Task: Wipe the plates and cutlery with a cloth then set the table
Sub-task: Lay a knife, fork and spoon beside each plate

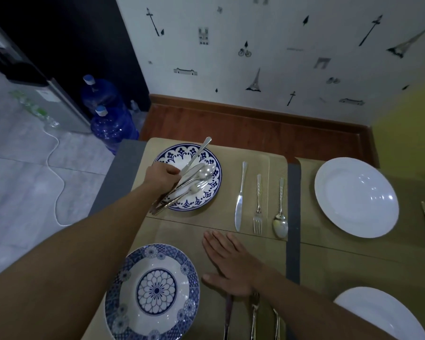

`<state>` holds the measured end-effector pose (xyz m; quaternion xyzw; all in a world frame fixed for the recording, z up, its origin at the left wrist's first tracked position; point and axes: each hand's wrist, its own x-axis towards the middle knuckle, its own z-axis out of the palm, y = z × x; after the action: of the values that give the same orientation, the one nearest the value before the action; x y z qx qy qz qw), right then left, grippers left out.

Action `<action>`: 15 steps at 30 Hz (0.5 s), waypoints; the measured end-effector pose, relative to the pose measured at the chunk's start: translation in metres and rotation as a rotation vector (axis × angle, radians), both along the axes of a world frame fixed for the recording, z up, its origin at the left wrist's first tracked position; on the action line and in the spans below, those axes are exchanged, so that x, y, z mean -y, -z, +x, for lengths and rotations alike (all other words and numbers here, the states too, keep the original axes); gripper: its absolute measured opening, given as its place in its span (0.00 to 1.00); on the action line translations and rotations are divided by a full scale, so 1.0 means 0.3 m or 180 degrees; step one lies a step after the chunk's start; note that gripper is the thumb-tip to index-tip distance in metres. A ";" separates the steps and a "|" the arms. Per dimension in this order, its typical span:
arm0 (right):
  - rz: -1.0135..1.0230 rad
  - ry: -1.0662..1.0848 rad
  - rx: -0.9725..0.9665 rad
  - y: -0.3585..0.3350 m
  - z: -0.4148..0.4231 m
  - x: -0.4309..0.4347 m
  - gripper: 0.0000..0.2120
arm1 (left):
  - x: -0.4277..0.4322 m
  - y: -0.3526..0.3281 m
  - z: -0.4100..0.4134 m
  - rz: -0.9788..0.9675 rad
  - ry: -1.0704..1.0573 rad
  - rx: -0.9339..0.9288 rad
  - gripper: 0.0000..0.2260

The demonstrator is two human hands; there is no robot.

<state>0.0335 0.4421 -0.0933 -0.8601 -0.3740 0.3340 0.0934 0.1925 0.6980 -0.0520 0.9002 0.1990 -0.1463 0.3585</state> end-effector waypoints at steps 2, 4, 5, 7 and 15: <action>-0.0018 -0.0021 0.0049 0.002 -0.003 0.000 0.40 | 0.006 -0.006 0.006 -0.0006 0.0047 -0.0045 0.12; -0.0017 -0.0015 0.0053 0.003 -0.004 0.001 0.40 | 0.011 -0.007 0.010 0.0100 0.0113 0.0033 0.11; -0.0013 -0.0007 0.0049 0.005 -0.004 0.001 0.40 | 0.014 -0.009 0.010 0.0174 0.0168 0.0088 0.10; -0.0002 0.0013 0.0026 0.004 -0.003 0.001 0.40 | 0.017 -0.014 0.004 0.0309 0.0272 0.0202 0.08; -0.0017 0.0040 -0.0060 0.005 0.000 -0.002 0.41 | -0.001 -0.036 -0.047 0.0501 0.0000 0.0587 0.05</action>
<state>0.0336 0.4427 -0.0949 -0.8595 -0.3668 0.3425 0.0967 0.1784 0.6982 -0.0412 0.9352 0.1760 -0.0468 0.3036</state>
